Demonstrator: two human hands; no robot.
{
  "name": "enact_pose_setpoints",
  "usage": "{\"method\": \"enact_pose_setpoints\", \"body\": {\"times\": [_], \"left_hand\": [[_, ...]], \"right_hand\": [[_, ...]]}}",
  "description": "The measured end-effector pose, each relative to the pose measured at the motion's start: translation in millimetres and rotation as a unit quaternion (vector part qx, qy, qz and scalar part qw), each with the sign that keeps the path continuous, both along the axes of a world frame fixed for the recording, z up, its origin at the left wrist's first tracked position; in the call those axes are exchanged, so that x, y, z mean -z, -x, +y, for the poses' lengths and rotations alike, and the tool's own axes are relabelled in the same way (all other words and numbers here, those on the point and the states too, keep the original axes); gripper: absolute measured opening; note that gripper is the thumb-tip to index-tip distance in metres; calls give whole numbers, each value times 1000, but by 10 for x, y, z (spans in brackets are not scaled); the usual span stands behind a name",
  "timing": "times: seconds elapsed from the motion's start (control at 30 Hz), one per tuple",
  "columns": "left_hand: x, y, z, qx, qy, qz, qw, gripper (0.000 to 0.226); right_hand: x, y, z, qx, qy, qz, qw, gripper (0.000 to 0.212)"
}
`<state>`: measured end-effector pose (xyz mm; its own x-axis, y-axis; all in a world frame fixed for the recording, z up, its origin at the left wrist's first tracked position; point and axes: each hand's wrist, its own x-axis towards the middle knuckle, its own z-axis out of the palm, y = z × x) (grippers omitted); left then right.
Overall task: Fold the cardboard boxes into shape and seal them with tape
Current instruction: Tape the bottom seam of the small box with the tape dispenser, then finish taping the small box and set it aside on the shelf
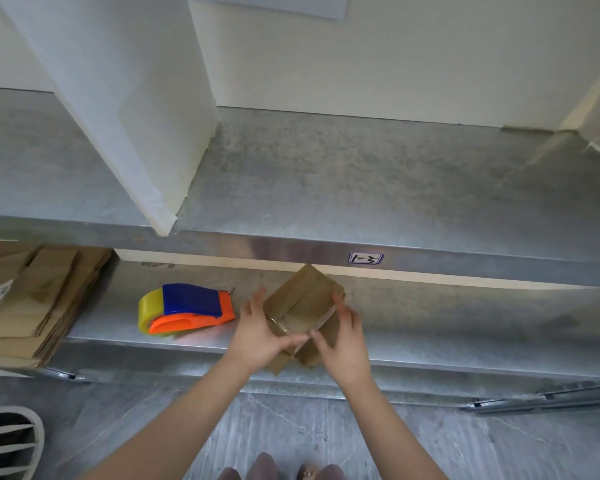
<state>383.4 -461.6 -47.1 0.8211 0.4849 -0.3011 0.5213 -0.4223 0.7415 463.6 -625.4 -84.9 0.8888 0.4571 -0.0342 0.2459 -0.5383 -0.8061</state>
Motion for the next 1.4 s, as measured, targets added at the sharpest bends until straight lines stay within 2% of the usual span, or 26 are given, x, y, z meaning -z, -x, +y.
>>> {"method": "enact_pose_setpoints", "body": {"times": [0.1, 0.17, 0.23, 0.33, 0.4, 0.47, 0.57, 0.67, 0.77, 0.83, 0.97, 1.07, 1.17, 1.27, 1.33, 1.4], "left_hand": [[83, 49, -108, 18, 9, -10, 1000, 132], [104, 120, -85, 43, 4, -19, 999, 112], [133, 172, -35, 48, -11, -39, 998, 97], [158, 156, -41, 73, -42, -43, 996, 90], [167, 108, -107, 78, -49, -40, 995, 84], [185, 69, -129, 71, -57, -46, 995, 80], [205, 45, -60, 96, -136, -66, 984, 80], [178, 65, 14, 154, -247, -42, 956, 87], [90, 144, 126, 208, -369, -50, 904, 87], [-4, 243, 246, 227, -433, -62, 870, 81], [-155, 565, 595, 221, -472, -57, 852, 73], [-206, 913, 948, 184, -480, -57, 856, 71], [-206, 1171, 1342, 139, -465, -14, 874, 78], [-185, 1195, 1690, 109, -398, 39, 910, 92], [-169, 1118, 1841, 122, -351, 82, 925, 102], [-112, 1032, 1960, 144, -299, 90, 939, 104]], "right_hand": [[-14, 99, 2, -30, -97, 114, 988, 68], [-75, 47, -77, -47, -159, 201, 965, 71], [-143, -13, -183, -95, -169, 220, 956, 76], [-131, -137, -217, -131, -90, 156, 975, 90], [-95, -252, -195, -140, -23, 100, 985, 87], [-91, -321, -189, -153, 12, 84, 985, 84], [-125, -310, -225, -170, 51, 53, 983, 81], [-136, -297, -264, -185, 116, -2, 976, 85], [-249, -284, -332, -195, 179, -85, 960, 82], [-337, -232, -355, -189, 184, -164, 951, 72], [-469, -1, -187, -222, 136, -263, 929, 58], [-564, 301, 164, -271, 122, -269, 916, 58], [-574, 586, 591, -298, 126, -234, 917, 59], [-455, 702, 934, -279, 166, -182, 928, 60], [-341, 714, 1044, -247, 191, -156, 937, 62], [-218, 759, 1109, -225, 219, -124, 941, 64]]}}
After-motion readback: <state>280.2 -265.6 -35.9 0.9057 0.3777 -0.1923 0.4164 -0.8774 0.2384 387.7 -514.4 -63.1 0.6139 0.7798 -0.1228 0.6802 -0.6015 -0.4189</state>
